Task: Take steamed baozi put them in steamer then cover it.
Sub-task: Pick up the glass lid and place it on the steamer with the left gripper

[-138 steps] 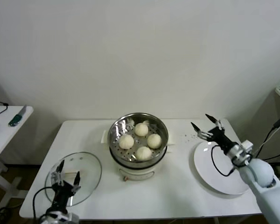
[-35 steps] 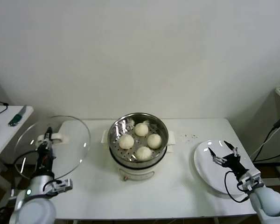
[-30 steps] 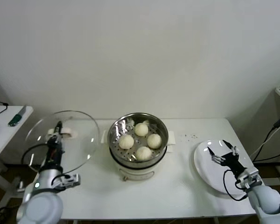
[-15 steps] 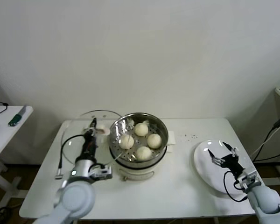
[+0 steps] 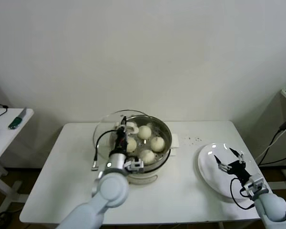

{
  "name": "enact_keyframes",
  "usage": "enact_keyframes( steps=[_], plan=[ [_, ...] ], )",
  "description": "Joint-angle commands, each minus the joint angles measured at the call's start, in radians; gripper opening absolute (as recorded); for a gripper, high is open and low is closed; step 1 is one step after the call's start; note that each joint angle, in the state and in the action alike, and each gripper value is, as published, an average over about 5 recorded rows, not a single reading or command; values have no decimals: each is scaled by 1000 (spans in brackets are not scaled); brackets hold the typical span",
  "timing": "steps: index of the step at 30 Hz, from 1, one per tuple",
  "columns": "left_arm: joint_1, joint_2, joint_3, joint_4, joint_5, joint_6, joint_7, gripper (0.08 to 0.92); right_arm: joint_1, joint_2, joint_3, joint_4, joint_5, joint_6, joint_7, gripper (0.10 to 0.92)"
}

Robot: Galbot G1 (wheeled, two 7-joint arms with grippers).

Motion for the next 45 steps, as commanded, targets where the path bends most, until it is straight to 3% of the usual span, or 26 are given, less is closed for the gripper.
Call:
enact_keyframes(
  steps=[1,10,45],
  plan=[
    [-63,-172,65,131,35,49,13,150,-3,4,7,-4,-6,4,1,823],
    [-66,-225,80,168,55,49,5,150,-4,11,11,-7,-9,11,1,823],
    [-67,-140,74,196,61,49,10,150,19,11,-4,-17,-27,20,-4,823]
  ],
)
